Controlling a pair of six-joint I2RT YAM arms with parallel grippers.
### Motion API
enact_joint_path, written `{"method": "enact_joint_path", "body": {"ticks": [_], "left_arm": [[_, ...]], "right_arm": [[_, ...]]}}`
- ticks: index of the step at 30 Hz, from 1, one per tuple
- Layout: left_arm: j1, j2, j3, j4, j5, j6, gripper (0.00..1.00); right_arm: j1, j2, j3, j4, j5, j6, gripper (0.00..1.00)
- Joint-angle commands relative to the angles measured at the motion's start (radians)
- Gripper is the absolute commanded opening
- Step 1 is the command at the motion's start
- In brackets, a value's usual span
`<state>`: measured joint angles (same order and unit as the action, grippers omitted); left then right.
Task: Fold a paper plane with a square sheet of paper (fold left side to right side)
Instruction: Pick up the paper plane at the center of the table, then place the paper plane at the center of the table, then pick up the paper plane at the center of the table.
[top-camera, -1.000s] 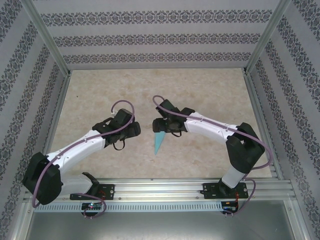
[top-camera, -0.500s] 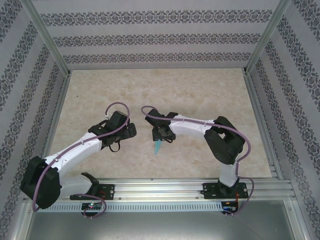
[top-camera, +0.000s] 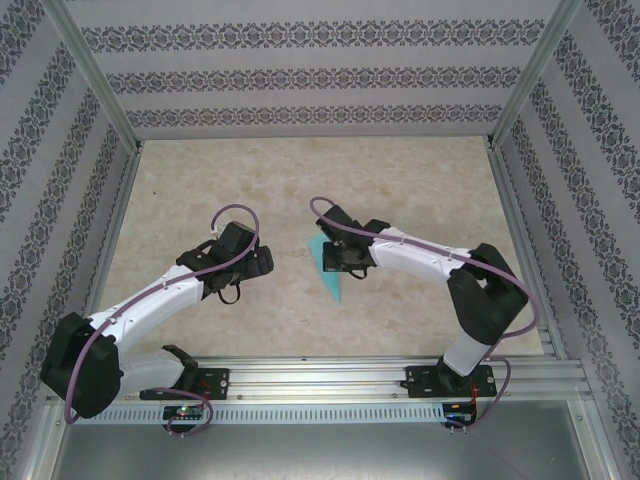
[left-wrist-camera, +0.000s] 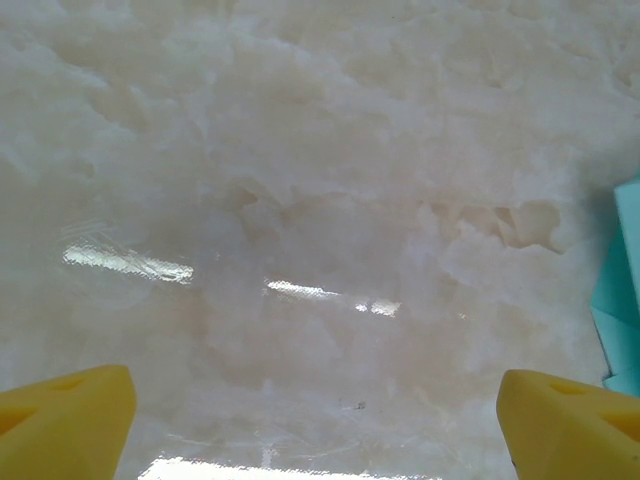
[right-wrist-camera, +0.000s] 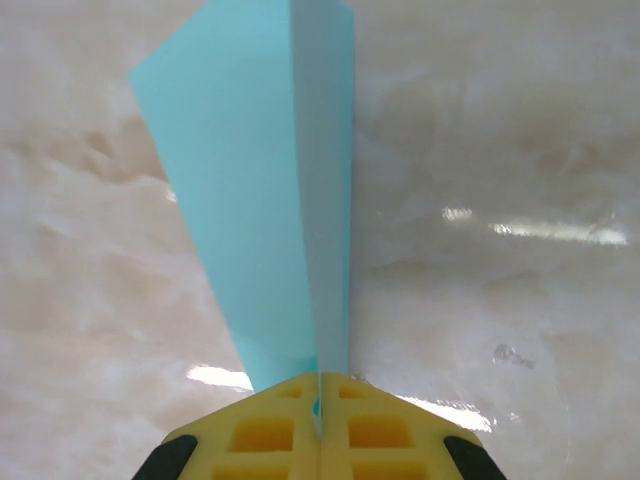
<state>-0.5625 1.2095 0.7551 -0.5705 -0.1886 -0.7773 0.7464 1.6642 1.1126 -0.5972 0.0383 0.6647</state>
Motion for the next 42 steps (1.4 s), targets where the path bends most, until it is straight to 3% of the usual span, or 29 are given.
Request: {"method": "enact_joint_path", "body": {"ticks": [1, 5, 11, 13, 17, 23, 30, 36, 42], "left_arm": [[0.017, -0.022, 0.033, -0.017, 0.003, 0.019, 0.94], [0.018, -0.024, 0.039, -0.028, 0.001, 0.02, 0.94], [0.018, -0.02, 0.04, -0.026, 0.015, 0.011, 0.94], [0.018, -0.017, 0.039, -0.026, 0.021, 0.01, 0.95], [0.018, -0.018, 0.039, -0.032, 0.021, 0.008, 0.95], [0.017, -0.017, 0.041, -0.029, 0.015, 0.01, 0.95], [0.017, -0.021, 0.029, -0.007, 0.016, 0.015, 1.0], [0.018, -0.019, 0.027, -0.001, 0.028, 0.021, 1.0], [0.017, -0.018, 0.025, -0.002, 0.026, 0.022, 1.0]], "right_arm": [[-0.067, -0.081, -0.066, 0.167, -0.171, -0.053, 0.0], [-0.153, -0.088, -0.14, 0.312, -0.363, -0.044, 0.0], [-0.246, 0.008, -0.226, 0.413, -0.463, -0.03, 0.0], [-0.266, 0.027, -0.236, 0.387, -0.436, -0.051, 0.04], [-0.265, -0.002, -0.205, 0.239, -0.296, -0.115, 0.26], [-0.205, -0.122, -0.128, 0.036, -0.126, -0.162, 0.46], [-0.128, -0.134, -0.16, 0.089, -0.197, -0.043, 0.51], [-0.076, -0.03, -0.111, 0.066, -0.15, -0.019, 0.58], [-0.067, 0.025, -0.073, 0.054, -0.128, -0.032, 0.56]]}}
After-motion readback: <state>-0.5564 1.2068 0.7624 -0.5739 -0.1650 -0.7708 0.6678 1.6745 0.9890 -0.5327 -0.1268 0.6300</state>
